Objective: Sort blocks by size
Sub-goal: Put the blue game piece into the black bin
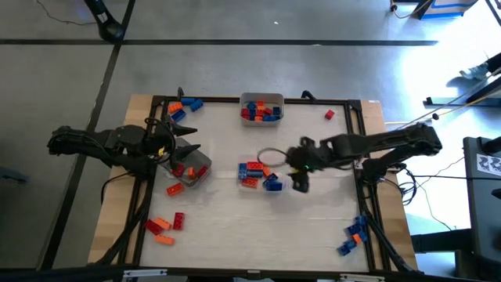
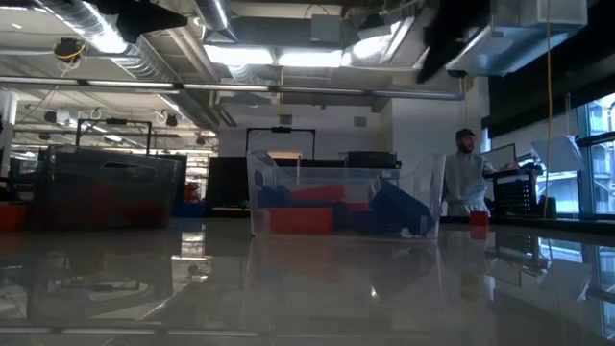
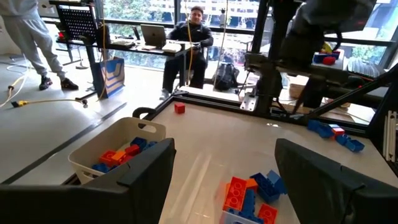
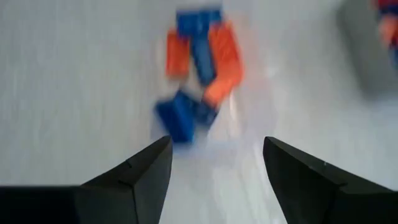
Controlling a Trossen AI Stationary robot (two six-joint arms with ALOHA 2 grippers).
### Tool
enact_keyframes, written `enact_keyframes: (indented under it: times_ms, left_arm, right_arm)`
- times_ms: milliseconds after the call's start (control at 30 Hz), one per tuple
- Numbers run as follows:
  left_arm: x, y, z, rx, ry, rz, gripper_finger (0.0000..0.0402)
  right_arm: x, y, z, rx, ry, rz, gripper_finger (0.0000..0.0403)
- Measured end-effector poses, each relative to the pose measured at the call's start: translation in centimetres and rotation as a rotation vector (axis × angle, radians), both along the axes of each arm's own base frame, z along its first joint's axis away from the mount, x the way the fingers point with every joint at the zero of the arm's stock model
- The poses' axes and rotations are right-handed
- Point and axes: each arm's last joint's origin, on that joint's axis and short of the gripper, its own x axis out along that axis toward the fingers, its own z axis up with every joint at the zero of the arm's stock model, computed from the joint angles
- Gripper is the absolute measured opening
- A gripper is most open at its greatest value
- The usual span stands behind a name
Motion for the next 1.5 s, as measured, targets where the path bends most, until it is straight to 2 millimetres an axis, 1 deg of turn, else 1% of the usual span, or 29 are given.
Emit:
enact_keyframes:
  times_ms: [133,233,333,467,600,700,833,933,1100,1300,1500]
  left_arm:
    - [0.0,0.0,0.0,0.000,0.003,0.000,0.0265]
    - [0.0,0.0,-0.1,0.001,0.008,0.000,0.0265]
    - [0.1,0.0,-0.1,0.002,0.012,0.000,0.0265]
    - [0.2,0.0,-0.2,0.002,0.017,0.000,0.0265]
    - [0.2,0.0,-0.2,0.003,0.020,0.000,0.0265]
    - [0.3,0.0,-0.2,0.003,0.023,0.000,0.0265]
    - [0.3,0.0,-0.2,0.003,0.024,0.000,0.0265]
    - [0.3,0.0,-0.2,-0.001,0.022,0.001,0.0265]
    - [0.3,0.0,-0.2,-0.001,0.022,0.001,0.0265]
    - [0.3,0.0,-0.2,-0.001,0.021,0.001,0.0265]
    - [0.3,0.0,-0.2,0.000,0.022,0.000,0.0265]
  right_arm:
    - [-2.3,2.1,-1.1,0.053,0.112,-0.057,0.0248]
    - [-3.7,3.4,-2.5,0.080,0.221,-0.107,0.0248]
    - [-5.1,4.6,-4.5,0.151,0.345,-0.155,0.0248]
    - [-7.2,6.3,-7.2,0.230,0.520,-0.147,0.0248]
    - [-9.4,7.4,-9.7,0.228,0.650,-0.122,0.0248]
    - [-10.9,8.1,-11.0,0.205,0.712,-0.123,0.0248]
    - [-12.0,9.1,-11.8,0.229,0.752,-0.101,0.0248]
    - [-12.8,10.0,-11.9,0.242,0.773,-0.074,0.0248]
    - [-14.0,11.2,-11.9,0.231,0.778,-0.079,0.0248]
    - [-15.0,12.6,-12.0,0.234,0.751,-0.084,0.0248]
    - [-15.8,14.0,-13.1,0.191,0.771,-0.077,0.0248]
